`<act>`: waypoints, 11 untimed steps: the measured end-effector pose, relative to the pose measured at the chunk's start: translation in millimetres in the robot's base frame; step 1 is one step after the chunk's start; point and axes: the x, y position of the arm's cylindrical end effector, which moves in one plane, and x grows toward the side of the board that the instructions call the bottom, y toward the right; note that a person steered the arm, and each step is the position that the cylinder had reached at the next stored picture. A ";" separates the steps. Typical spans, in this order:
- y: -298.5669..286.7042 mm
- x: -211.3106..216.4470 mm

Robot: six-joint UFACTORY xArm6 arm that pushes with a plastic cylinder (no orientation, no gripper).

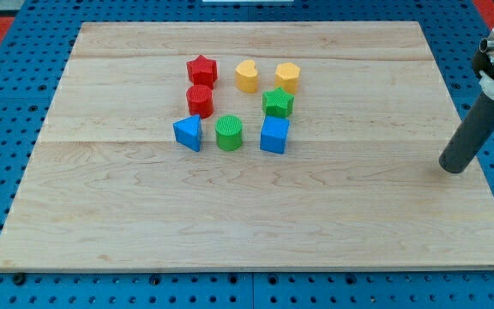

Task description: Move your arm to blue cube

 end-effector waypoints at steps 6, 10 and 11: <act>-29.2 1.1; -125.1 -5.4; -134.9 -11.4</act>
